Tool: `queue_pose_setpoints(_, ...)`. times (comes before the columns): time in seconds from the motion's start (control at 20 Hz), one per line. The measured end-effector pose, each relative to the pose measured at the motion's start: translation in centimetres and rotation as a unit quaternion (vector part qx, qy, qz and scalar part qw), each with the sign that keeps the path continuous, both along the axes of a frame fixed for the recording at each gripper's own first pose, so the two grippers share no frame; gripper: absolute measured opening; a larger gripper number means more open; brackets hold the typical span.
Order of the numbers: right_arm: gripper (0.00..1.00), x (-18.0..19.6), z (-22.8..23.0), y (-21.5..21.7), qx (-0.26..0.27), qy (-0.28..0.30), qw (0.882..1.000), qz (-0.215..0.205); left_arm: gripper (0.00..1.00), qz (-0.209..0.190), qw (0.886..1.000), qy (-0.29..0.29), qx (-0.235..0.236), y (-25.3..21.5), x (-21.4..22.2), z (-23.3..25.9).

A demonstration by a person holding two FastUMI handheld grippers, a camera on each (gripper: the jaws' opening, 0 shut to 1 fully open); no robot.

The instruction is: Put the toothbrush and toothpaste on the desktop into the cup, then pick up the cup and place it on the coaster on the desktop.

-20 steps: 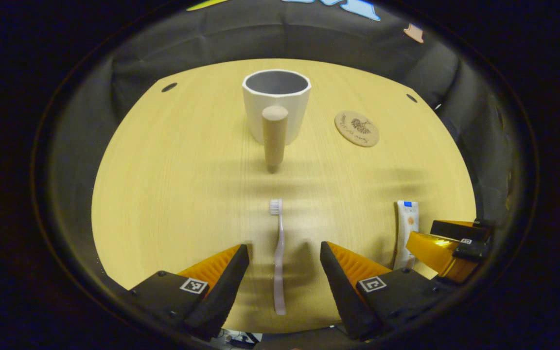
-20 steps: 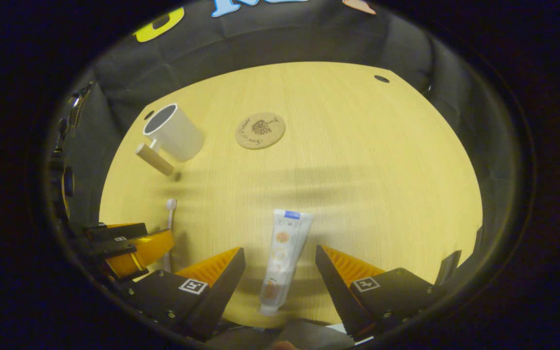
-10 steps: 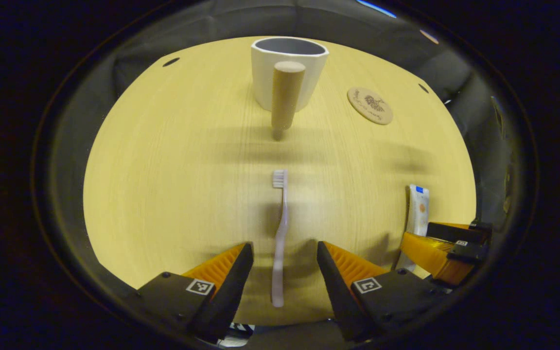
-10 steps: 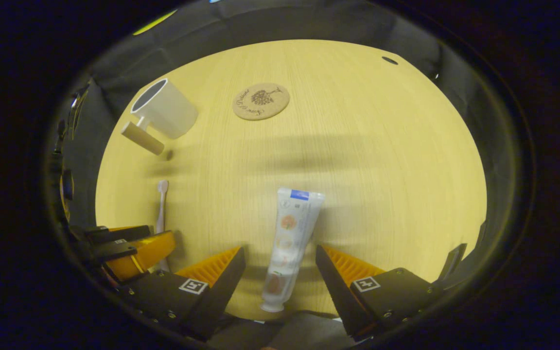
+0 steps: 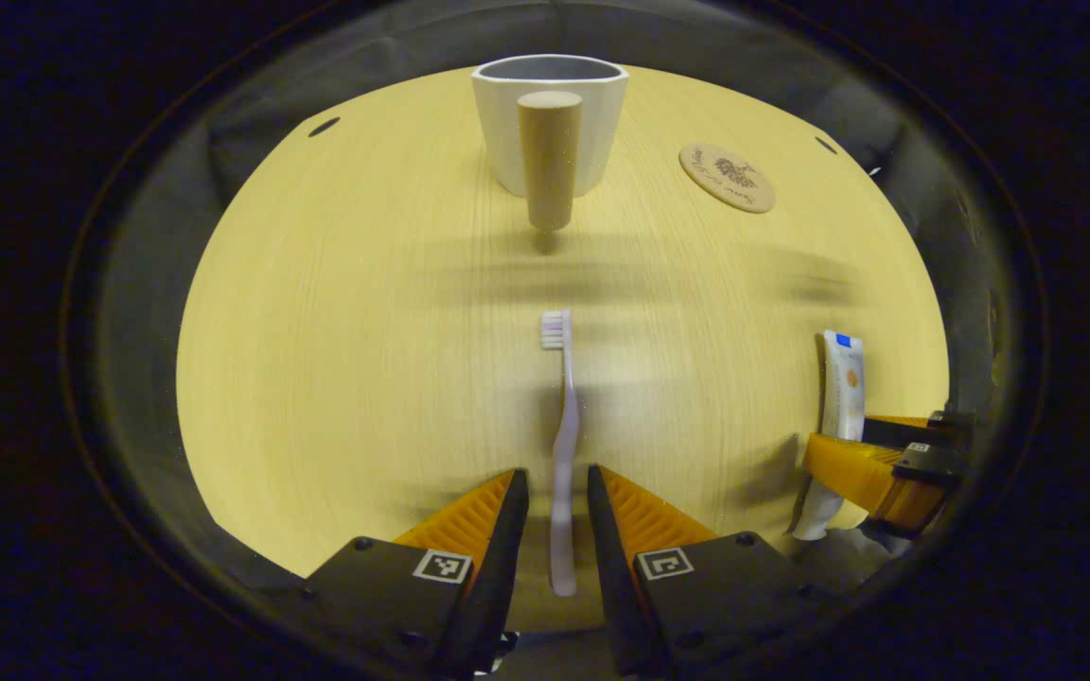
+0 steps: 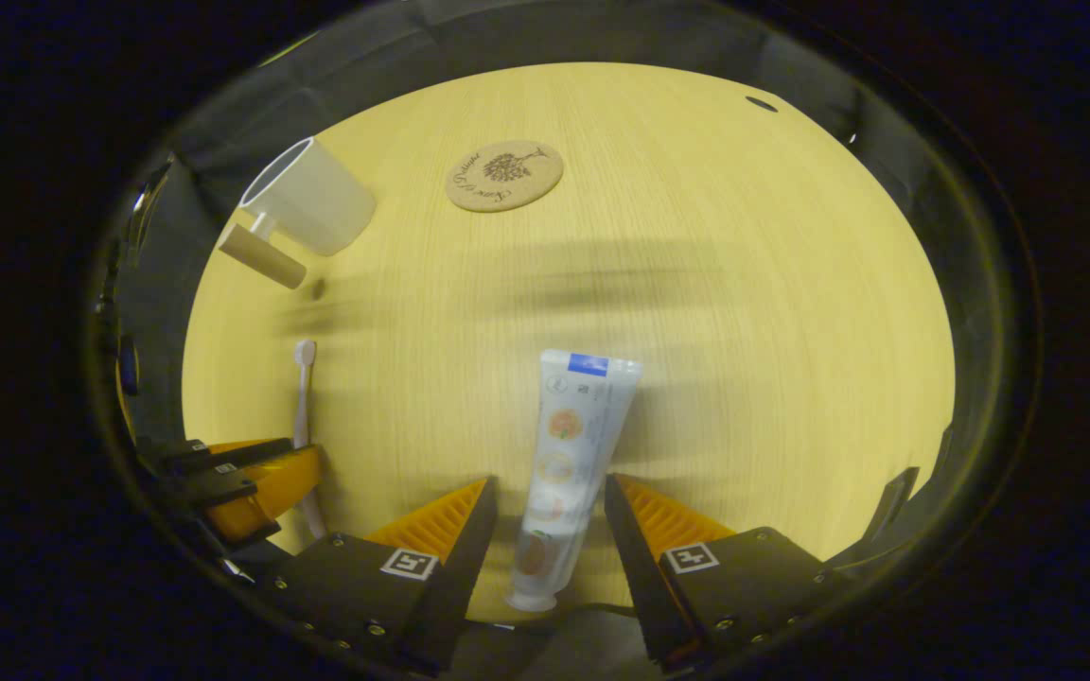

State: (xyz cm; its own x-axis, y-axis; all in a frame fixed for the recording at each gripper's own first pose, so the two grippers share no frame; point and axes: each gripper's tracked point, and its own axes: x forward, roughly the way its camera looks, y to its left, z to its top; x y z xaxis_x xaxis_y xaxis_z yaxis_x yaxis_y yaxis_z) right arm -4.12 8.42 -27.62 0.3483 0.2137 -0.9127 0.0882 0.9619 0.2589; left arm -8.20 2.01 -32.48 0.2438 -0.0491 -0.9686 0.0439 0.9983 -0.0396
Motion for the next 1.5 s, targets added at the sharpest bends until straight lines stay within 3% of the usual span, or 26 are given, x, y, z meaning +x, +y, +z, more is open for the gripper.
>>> queue_pose_setpoints(0.05, 0.71, 0.0, 0.0, 0.0, -0.001, -0.001, 1.000, 0.003, 0.56, 0.004, 1.000, -0.001, 0.002, 0.1, 0.1, 0.1)
queue_pose_setpoints(0.1, 0.71, 0.1, -0.4, -0.2, -0.007, -0.003, 1.000, 0.003, 0.36, 0.003, 1.000, -0.002, 0.003, 0.0, 0.0, 0.0)
queue_pose_setpoints(0.15, 0.59, -0.1, 0.1, -0.3, -0.005, -0.001, 1.000, -0.002, 0.40, 0.000, 1.000, -0.002, 0.003, 0.0, 0.0, 0.2)
queue_pose_setpoints(0.2, 0.47, -0.1, -0.2, -0.2, -0.004, 0.000, 1.000, 0.000, 0.32, 0.004, 1.000, -0.006, 0.000, -0.1, 0.3, 0.1)
queue_pose_setpoints(0.25, 0.48, 0.2, -0.1, -0.2, -0.003, -0.007, 1.000, 0.003, 0.24, 0.012, 1.000, -0.004, 0.001, -0.1, 0.1, 0.2)
queue_pose_setpoints(0.3, 0.40, 0.0, -0.1, 0.0, 0.004, -0.006, 1.000, -0.005, 0.16, 0.007, 1.000, -0.007, -0.001, -0.2, 0.1, 0.1)
queue_pose_setpoints(0.45, 0.37, -0.2, -0.1, -0.1, 0.003, -0.012, 1.000, 0.000, 0.22, 0.009, 1.000, -0.016, -0.005, -0.1, 0.0, 0.3)
queue_pose_setpoints(0.5, 0.26, 0.0, 0.1, 0.0, 0.008, -0.020, 1.000, -0.002, 0.15, 0.007, 1.000, -0.022, -0.007, -0.1, 0.2, 0.1)
queue_pose_setpoints(0.65, 0.25, 0.2, 0.5, -0.2, 0.014, -0.037, 0.999, -0.002, 0.12, -0.007, 0.999, -0.033, -0.011, -0.2, 0.1, 0.2)
queue_pose_setpoints(0.7, 0.18, 0.0, 0.1, -0.1, 0.016, -0.034, 0.999, 0.002, 0.12, -0.010, 0.999, -0.038, -0.014, -0.2, 0.0, 0.3)
queue_pose_setpoints(1.1, 0.18, 0.2, 1.9, -0.7, 0.039, -0.077, 0.996, -0.011, 0.12, 0.003, 0.994, -0.107, -0.031, 0.2, 0.9, 2.6)
queue_pose_setpoints(1.5, 0.18, 1.7, 6.4, -0.1, 0.055, -0.166, 0.985, 0.003, 0.12, 0.036, 0.975, -0.214, -0.041, 1.4, 2.1, 8.0)
